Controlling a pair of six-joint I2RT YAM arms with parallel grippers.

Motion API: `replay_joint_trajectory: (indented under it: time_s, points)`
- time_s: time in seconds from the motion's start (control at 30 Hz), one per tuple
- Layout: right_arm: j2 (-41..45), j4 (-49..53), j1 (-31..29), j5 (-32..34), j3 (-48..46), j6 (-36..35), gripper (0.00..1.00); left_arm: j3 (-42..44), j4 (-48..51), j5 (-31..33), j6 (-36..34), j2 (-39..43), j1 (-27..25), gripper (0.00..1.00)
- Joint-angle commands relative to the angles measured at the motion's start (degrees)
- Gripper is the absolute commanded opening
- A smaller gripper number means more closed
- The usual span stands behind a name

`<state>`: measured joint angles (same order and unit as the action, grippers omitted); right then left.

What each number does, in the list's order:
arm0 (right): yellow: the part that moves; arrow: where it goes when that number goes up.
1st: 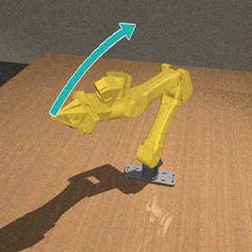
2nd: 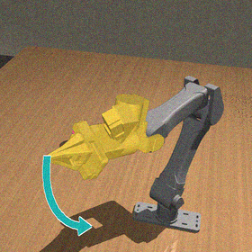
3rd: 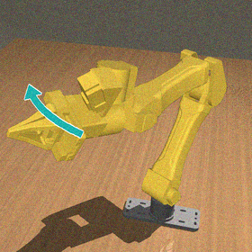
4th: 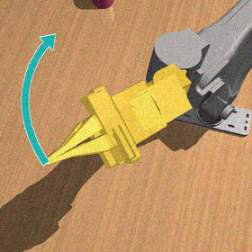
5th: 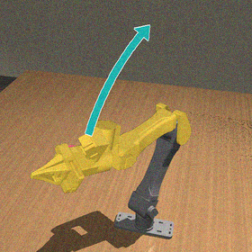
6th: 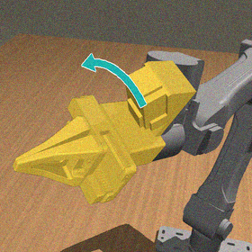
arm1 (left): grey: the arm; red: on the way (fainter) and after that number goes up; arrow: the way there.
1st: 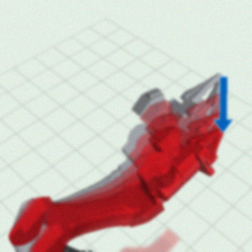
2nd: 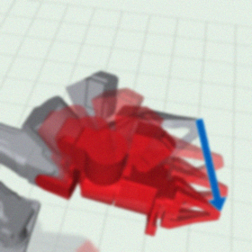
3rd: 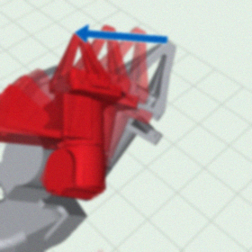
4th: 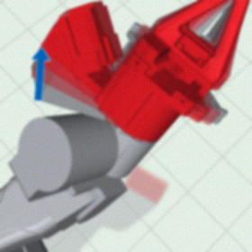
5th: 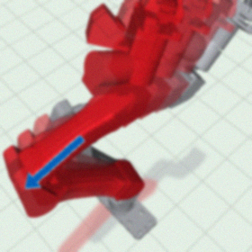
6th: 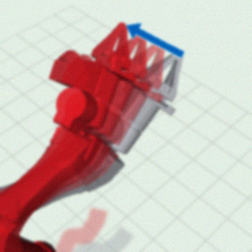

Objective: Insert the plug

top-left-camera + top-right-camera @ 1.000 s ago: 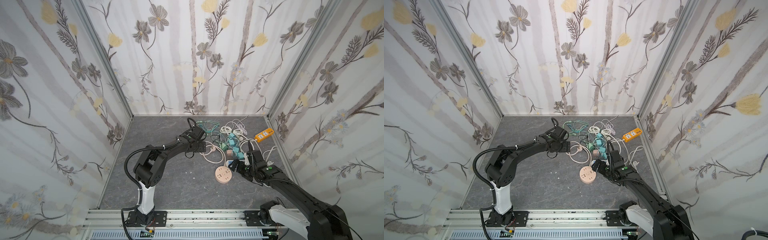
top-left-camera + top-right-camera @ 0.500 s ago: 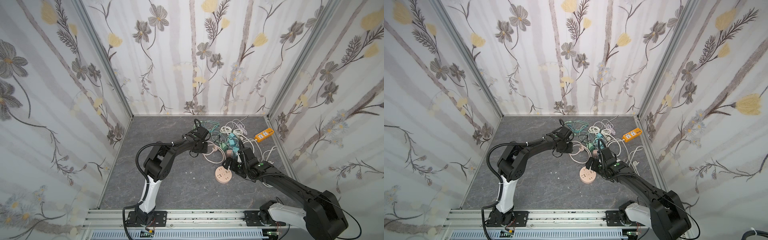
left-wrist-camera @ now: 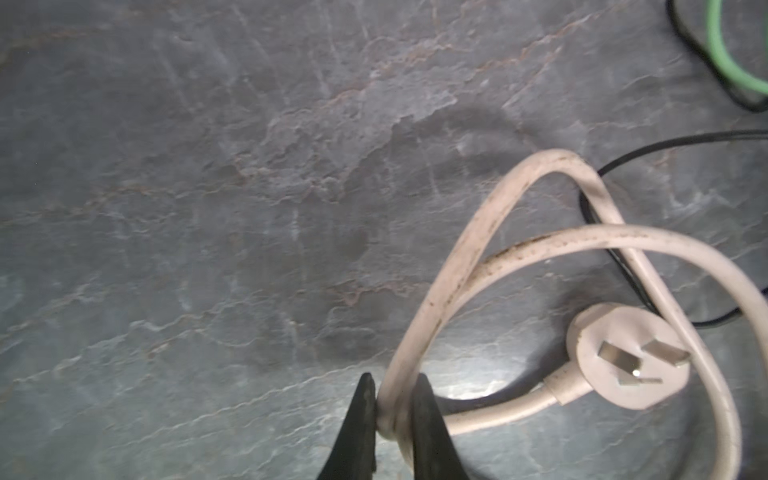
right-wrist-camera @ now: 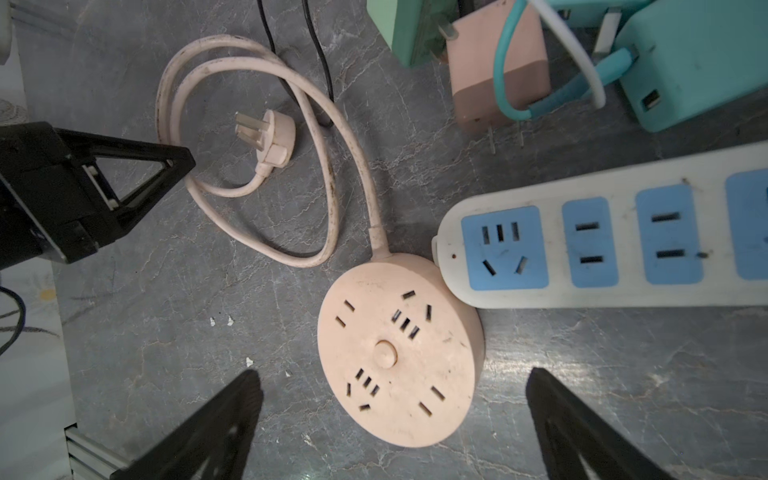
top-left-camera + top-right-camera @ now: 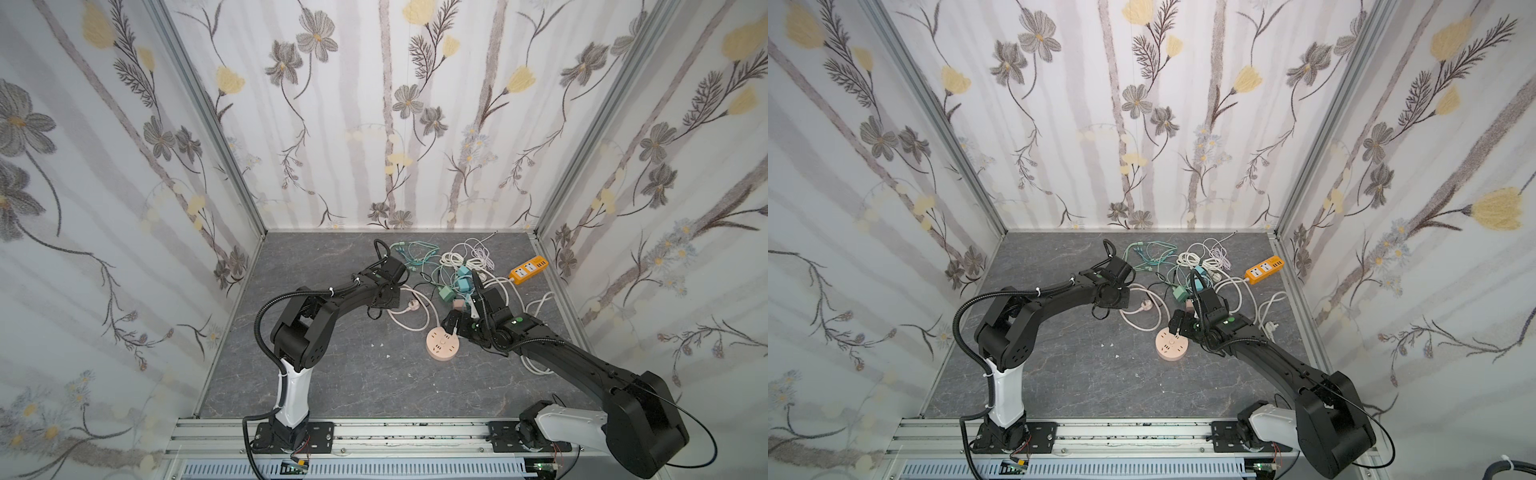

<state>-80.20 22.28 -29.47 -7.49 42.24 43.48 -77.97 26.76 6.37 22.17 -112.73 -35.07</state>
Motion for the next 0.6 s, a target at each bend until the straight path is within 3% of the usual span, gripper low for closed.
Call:
replay_joint_trajectory:
  time_s: [0.0,0.17,0.37,0.57]
  points:
    - [-0.87,-1.42,-0.27,0.28,1.32,-1.80,0.99,3.09,-0.08,4.81,-2.74,3.24,1.91,0.05]
    - [-2.94,-2.18,-0.66,-0.87,3.48,-4.33,0.99,9.51,-1.51,3.51,-7.96,8.10,6.32,0.05]
    - [-7.95,-1.36,-1.45,-7.04,7.70,-13.84,0.99,13.88,-0.30,1.50,-12.73,12.76,12.39,0.05]
    - [-16.52,0.52,-3.64,-6.05,15.68,-17.10,0.99,19.27,-5.01,-5.56,-11.29,17.19,11.95,0.10]
